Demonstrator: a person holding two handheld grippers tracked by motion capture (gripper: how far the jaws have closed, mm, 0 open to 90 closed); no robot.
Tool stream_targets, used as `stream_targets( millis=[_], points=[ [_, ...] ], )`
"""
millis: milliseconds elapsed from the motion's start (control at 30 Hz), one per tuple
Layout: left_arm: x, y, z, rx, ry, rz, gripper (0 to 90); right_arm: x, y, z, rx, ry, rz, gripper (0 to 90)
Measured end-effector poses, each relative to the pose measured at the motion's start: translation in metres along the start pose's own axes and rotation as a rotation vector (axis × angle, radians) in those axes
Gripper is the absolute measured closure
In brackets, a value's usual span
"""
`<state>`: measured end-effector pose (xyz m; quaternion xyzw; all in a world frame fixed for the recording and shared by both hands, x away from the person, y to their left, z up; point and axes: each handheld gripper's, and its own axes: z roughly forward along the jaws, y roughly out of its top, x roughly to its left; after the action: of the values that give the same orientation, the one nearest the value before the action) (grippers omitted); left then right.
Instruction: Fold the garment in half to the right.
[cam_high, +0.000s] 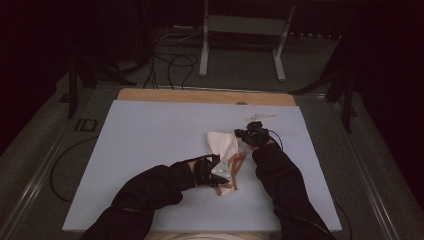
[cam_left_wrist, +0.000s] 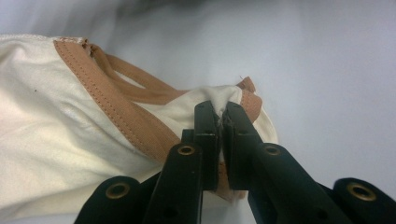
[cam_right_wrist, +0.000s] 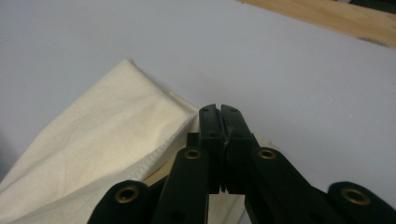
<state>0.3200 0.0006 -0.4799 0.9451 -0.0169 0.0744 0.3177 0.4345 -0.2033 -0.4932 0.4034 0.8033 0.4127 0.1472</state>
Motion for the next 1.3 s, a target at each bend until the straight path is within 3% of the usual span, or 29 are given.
stream_targets(
  millis=[400, 767, 1300],
  points=[
    [0.003, 0.001, 0.013, 0.006, -0.004, -0.028, 86.2, -0.009, -0.009, 0.009, 0.009, -0.011, 0.02, 88.7],
    [0.004, -0.002, 0.024, 0.008, -0.027, -0.061, 85.0, -0.012, -0.022, 0.026, 0.055, -0.016, 0.032, 88.4],
    [0.005, -0.004, 0.026, 0.002, -0.043, -0.078, 80.2, -0.012, -0.021, 0.025, 0.063, -0.02, 0.036, 83.2]
  ],
)
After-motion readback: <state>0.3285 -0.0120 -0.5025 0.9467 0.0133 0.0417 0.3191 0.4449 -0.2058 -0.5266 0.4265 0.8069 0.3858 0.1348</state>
